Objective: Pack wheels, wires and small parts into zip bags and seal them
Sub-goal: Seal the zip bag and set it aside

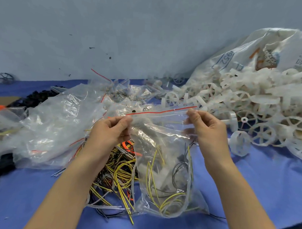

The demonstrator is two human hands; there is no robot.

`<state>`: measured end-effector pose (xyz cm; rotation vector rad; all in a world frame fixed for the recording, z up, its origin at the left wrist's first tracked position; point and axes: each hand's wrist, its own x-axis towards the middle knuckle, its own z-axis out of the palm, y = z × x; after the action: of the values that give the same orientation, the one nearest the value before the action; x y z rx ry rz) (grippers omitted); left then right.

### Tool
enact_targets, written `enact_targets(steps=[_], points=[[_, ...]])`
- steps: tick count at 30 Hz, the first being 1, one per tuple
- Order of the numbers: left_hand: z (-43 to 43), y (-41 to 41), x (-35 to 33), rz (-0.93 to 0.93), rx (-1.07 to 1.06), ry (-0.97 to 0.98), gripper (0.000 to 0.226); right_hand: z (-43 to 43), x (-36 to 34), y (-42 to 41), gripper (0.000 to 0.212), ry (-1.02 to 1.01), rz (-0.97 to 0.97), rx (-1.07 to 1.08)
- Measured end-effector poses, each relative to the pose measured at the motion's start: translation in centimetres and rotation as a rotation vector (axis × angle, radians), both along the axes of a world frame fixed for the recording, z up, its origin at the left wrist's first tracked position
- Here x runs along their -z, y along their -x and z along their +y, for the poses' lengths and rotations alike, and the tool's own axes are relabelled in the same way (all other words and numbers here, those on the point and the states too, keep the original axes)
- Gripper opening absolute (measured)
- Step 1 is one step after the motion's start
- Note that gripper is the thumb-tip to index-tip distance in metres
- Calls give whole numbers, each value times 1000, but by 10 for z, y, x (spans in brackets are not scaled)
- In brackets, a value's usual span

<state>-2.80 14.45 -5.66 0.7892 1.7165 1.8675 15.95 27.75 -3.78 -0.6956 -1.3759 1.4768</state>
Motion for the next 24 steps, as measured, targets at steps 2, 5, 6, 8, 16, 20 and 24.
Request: enact_targets(steps=[2,5,6,8,16,20,24], points=[[-1,0,-3,29,-17,2,17,-1,1,0,15,5,28,3],[-4,-1,-5,68,-23,2,19,-2,2,0,13,27,68,13],[-4,-2,-5,75,-25,-2,19,-3,3,1,13,36,75,18],[-4,-4,-7,85,-28,-8,19,-3,3,1,13,54,90,29],[0,-11,-11,136,-17,-30,21,-1,5,1,18,105,136,8],[3,-19,-15,151,-9,-86,19,-2,4,1,26,148,124,-125],[7,-26,-16,64,32,-105,21,-6,8,3,23,148,72,-215]])
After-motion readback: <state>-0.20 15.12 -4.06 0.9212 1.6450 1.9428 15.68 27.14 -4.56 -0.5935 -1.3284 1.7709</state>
